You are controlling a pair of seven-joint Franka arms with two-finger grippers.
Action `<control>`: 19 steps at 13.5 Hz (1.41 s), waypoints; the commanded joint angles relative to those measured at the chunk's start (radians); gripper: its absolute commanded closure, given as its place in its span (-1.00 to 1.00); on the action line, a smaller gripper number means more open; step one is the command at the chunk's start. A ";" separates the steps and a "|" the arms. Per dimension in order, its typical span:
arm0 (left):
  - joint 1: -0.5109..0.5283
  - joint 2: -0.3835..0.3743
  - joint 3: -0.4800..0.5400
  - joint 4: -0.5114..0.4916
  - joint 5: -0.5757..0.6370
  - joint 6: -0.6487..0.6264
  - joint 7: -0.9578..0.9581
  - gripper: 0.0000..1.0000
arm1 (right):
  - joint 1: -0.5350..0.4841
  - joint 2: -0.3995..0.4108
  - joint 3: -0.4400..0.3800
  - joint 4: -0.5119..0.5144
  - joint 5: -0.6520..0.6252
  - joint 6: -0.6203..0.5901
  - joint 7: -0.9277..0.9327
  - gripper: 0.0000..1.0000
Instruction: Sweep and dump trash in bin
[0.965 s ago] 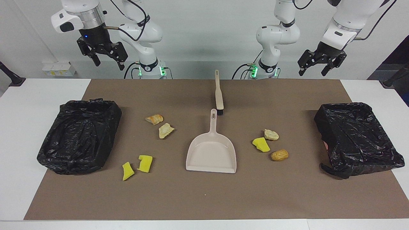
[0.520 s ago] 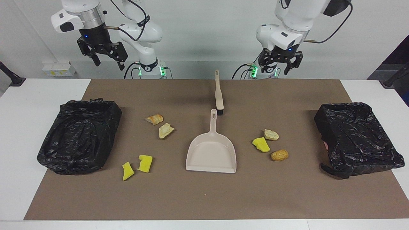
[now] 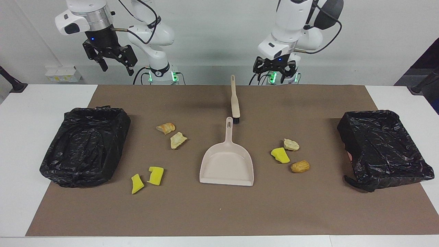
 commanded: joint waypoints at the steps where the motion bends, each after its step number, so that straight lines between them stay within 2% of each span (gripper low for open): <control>1: -0.115 -0.006 0.021 -0.171 -0.008 0.139 -0.045 -1.00 | 0.016 0.076 0.045 0.027 0.002 0.069 0.064 -1.00; 3: -0.195 0.005 0.019 -0.280 -0.008 0.270 -0.125 -1.00 | 0.078 0.177 0.043 0.108 -0.006 0.089 0.140 -1.00; 6: -0.261 0.011 0.019 -0.358 -0.009 0.360 -0.189 -1.00 | 0.196 0.323 0.043 0.192 -0.054 0.162 0.272 -1.00; 8: -0.281 0.036 0.019 -0.368 -0.009 0.419 -0.220 -1.00 | 0.281 0.409 0.036 0.234 -0.092 0.196 0.348 -1.00; 12: -0.312 0.040 0.019 -0.377 -0.009 0.425 -0.234 -0.95 | 0.376 0.501 0.027 0.278 -0.098 0.242 0.401 -1.00; 13: -0.313 0.037 0.019 -0.382 -0.009 0.422 -0.233 -0.68 | 0.387 0.523 0.030 0.275 -0.100 0.265 0.405 -1.00; 14: -0.313 0.039 0.019 -0.382 -0.011 0.424 -0.233 -0.15 | 0.402 0.547 0.035 0.275 -0.101 0.288 0.406 -1.00; 15: -0.313 0.039 0.019 -0.382 -0.014 0.421 -0.231 0.67 | 0.431 0.570 0.030 0.276 -0.101 0.293 0.411 -1.00; 16: -0.313 0.037 0.019 -0.382 -0.014 0.413 -0.228 1.00 | 0.459 0.593 0.027 0.275 -0.104 0.299 0.426 -1.00; 19: -0.299 0.039 0.024 -0.372 -0.014 0.376 -0.213 1.00 | 0.503 0.638 0.032 0.270 -0.117 0.344 0.475 -1.00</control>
